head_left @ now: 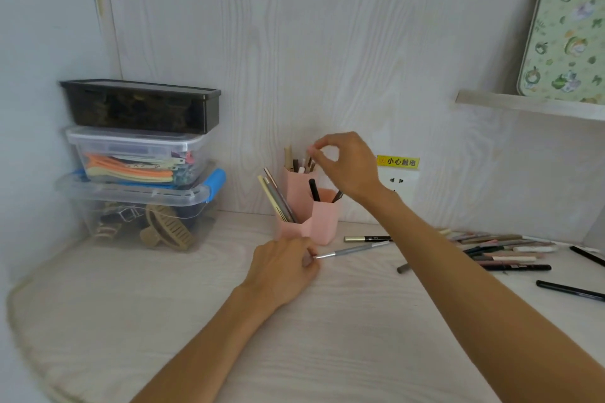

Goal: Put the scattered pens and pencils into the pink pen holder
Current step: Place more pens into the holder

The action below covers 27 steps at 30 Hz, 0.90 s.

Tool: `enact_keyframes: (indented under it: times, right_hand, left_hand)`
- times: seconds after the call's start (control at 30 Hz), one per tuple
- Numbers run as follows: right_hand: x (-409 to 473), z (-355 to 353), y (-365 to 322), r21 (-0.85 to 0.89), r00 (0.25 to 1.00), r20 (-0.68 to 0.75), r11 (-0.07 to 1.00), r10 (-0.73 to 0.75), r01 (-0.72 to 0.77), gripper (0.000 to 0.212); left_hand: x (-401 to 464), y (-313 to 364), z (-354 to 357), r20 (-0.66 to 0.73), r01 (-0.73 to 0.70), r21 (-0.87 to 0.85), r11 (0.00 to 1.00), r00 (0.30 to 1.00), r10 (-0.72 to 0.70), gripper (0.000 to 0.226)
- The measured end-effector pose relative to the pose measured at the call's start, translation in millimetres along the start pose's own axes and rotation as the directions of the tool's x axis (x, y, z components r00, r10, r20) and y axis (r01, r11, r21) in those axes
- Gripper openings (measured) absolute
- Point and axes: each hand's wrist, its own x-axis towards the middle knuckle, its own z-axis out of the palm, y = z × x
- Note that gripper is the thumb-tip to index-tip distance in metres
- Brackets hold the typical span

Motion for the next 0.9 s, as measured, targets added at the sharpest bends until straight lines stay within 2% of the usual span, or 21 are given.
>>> enact_keyframes:
  times: [0.07, 0.13, 0.23, 0.3, 0.37, 0.4, 0.47, 0.53, 0.6, 0.73, 0.9]
  right_hand:
    - [0, 3, 5, -0.076, 0.988, 0.151, 0.997, -0.021, 0.033, 0.026]
    - [-3, 0, 11, -0.057, 0.974, 0.226, 0.998, -0.003, 0.016, 0.031]
    - [-17, -14, 24, 0.138, 0.993, 0.114, 0.989, 0.029, -0.045, 0.031]
    - [-41, -22, 40, 0.235, 0.988, 0.019, 0.96, 0.152, -0.152, 0.028]
    - [-75, -22, 62, 0.13, 0.968, -0.004, 0.96, 0.251, -0.248, 0.023]
    - [-90, -21, 74, 0.046, 0.958, 0.036, 0.958, 0.283, -0.284, 0.022]
    - [-114, -17, 93, -0.131, 0.9, 0.244, 0.932, 0.361, -0.338, 0.027]
    - [-121, -13, 100, -0.298, 0.825, 0.425, 0.918, 0.372, -0.26, 0.035]
    - [-120, -9, 96, -0.309, 0.827, 0.461, 0.932, 0.322, -0.19, 0.038]
    - [-120, -9, 89, -0.216, 0.859, 0.457, 0.966, 0.23, -0.143, 0.032]
    - [-121, -11, 90, -0.148, 0.878, 0.443, 0.981, 0.18, -0.127, 0.028]
  left_hand:
    - [0, -3, -2, -0.025, 0.023, 0.0, 1.0, 0.999, -0.023, 0.018]
    - [0, -6, -4, -0.038, 0.049, -0.001, 0.999, 0.998, -0.049, 0.018]
    - [-1, -7, -6, -0.059, 0.054, -0.01, 0.998, 0.997, -0.055, 0.016]
    - [-2, -4, -6, -0.103, 0.042, -0.045, 0.998, 0.994, -0.046, 0.012]
    - [-1, -4, -7, -0.181, 0.022, -0.074, 0.997, 0.983, -0.035, 0.012]
    - [-1, -3, -8, -0.233, 0.007, -0.083, 0.997, 0.972, -0.026, 0.013]
    - [-1, -1, -11, -0.331, -0.011, -0.116, 0.993, 0.943, -0.028, 0.012]
    - [0, 0, -15, -0.416, -0.027, -0.164, 0.986, 0.908, -0.044, 0.011]
    - [-1, 2, -19, -0.514, -0.057, -0.21, 0.976, 0.856, -0.061, 0.015]
    - [-2, 5, -35, -0.689, -0.164, -0.348, 0.923, 0.713, -0.133, 0.028]
    - [13, 14, -82, -0.902, -0.342, -0.341, 0.876, 0.382, -0.203, 0.025]
